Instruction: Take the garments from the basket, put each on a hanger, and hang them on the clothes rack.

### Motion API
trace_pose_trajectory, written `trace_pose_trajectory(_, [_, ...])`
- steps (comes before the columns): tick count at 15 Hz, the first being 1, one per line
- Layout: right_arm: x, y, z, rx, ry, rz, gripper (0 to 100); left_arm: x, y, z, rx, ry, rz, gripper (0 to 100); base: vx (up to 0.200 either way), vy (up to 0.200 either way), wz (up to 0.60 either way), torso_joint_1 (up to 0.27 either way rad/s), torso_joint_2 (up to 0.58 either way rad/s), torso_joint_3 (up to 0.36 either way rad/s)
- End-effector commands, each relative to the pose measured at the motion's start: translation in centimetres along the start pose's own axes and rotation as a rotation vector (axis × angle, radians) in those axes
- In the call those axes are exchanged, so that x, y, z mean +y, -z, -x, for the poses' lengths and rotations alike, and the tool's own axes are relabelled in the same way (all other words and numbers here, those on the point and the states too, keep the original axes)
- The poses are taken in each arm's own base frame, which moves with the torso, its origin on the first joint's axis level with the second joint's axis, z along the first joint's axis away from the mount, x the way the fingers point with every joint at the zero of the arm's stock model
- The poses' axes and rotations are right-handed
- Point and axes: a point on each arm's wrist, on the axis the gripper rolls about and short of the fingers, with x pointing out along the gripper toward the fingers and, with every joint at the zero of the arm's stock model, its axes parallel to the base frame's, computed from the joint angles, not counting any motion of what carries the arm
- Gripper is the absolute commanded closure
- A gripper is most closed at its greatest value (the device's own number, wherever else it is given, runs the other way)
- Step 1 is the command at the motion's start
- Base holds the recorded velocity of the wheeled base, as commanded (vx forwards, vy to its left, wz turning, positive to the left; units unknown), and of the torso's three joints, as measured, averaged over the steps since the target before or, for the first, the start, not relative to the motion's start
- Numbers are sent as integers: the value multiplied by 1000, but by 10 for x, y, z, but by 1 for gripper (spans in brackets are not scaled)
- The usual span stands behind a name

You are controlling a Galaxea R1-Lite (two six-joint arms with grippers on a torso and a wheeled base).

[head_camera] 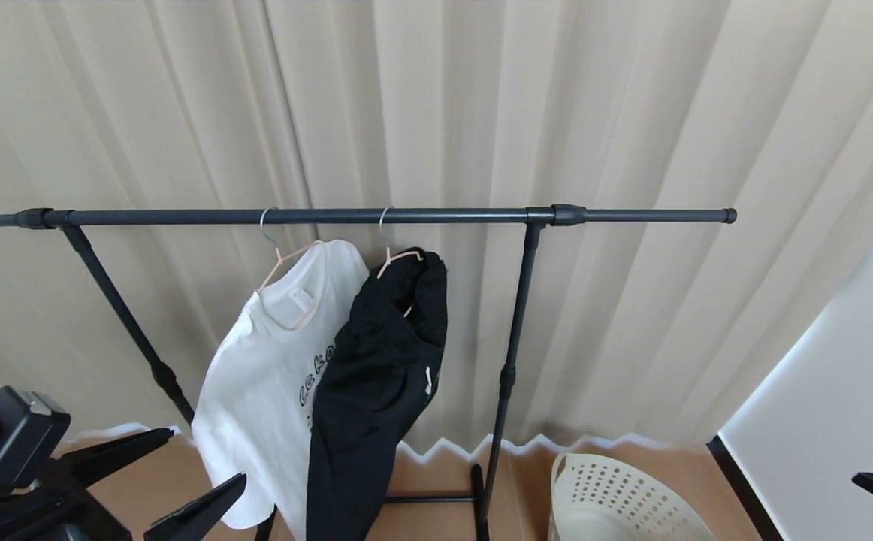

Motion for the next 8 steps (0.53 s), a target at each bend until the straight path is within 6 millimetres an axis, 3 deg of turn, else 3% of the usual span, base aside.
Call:
trace_pose_trajectory(1, [9, 25, 31, -70, 9, 15, 0, -4, 16, 20, -40, -1, -6, 0, 0, 0, 0, 0, 0, 0])
trace_pose_trajectory(5, [13, 46, 41, -52, 115, 8, 0, -7, 26, 44, -151, -9, -20, 0, 0, 0, 0, 0, 0, 0])
trace_pose_trajectory(8, [14, 49, 45, -89, 165, 11, 0, -9, 41, 61, -139, -45, -10, 0, 0, 0, 0, 0, 0, 0])
